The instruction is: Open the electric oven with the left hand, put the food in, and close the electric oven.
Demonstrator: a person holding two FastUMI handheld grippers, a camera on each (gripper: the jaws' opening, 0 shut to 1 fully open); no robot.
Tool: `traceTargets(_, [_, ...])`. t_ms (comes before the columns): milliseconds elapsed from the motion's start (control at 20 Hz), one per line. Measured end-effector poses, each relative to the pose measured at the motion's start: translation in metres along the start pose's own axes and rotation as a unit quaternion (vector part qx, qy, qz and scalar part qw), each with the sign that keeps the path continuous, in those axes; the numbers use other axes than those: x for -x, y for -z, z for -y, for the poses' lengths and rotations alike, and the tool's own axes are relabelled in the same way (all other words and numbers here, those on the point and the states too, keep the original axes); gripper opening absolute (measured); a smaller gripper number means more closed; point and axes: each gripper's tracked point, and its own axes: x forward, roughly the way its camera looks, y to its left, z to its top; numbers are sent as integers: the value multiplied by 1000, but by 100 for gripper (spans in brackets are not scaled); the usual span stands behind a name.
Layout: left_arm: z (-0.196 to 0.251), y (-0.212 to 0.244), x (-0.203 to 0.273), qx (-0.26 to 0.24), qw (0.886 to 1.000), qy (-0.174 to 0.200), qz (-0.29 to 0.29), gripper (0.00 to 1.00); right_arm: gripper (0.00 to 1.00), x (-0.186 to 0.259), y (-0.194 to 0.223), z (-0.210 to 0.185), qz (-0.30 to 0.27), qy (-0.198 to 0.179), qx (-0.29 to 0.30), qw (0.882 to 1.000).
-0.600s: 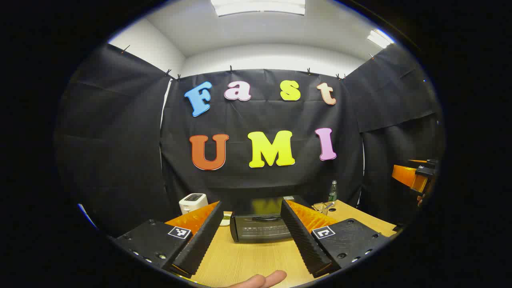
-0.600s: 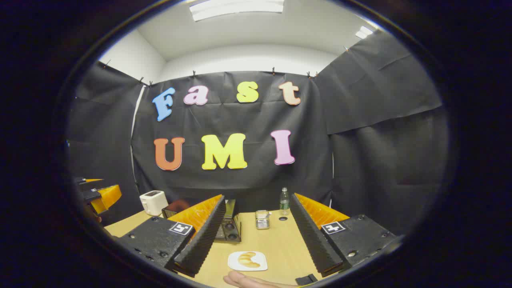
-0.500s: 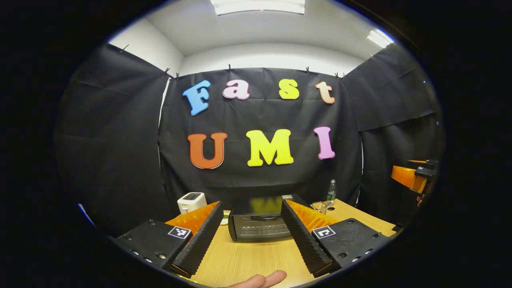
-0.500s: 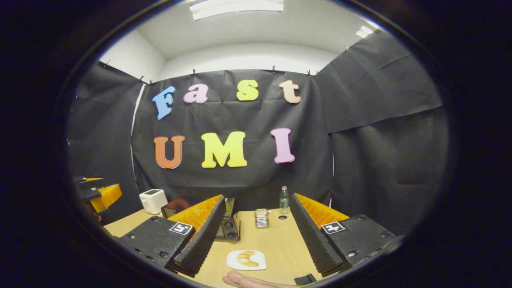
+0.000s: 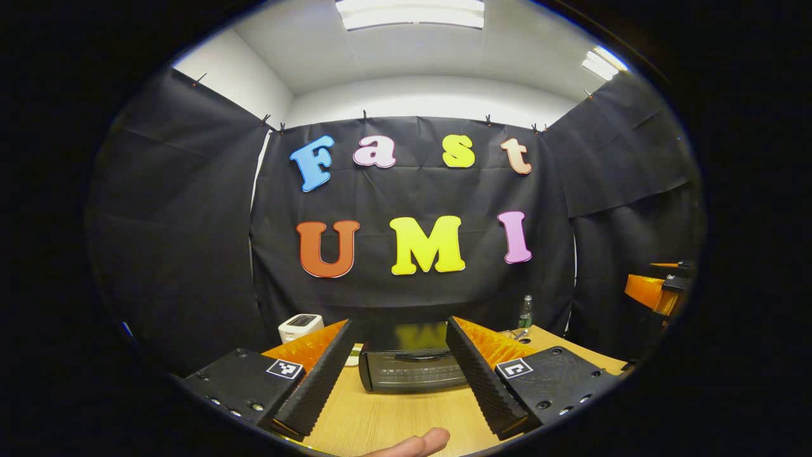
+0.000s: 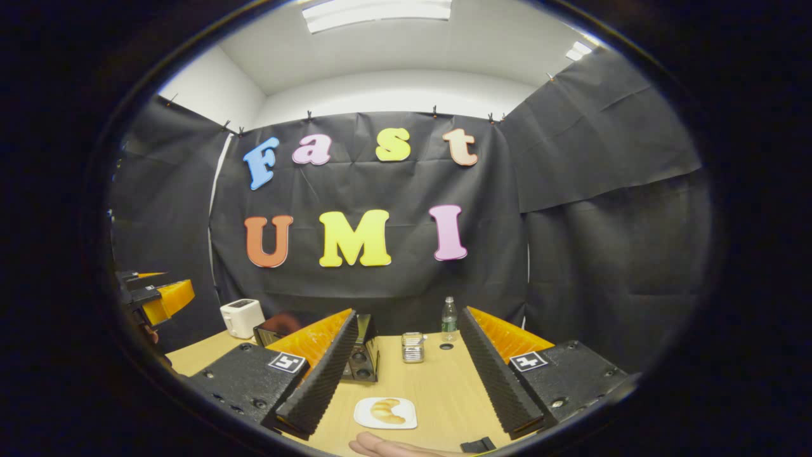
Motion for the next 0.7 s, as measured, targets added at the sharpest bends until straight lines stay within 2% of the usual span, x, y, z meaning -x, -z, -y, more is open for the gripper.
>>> traceTargets(250, [5, 11, -31, 16, 1000, 8, -21, 95, 99, -4, 5, 10, -1, 3, 1, 1000])
traceTargets(400, [15, 22, -63, 2, 1000, 21, -22, 95, 99, -5, 4, 20, 5, 8, 3, 1000])
traceTargets(700, [42, 71, -140, -6, 998, 42, -55, 95, 99, -5, 9, 37, 16, 3, 0, 1000])
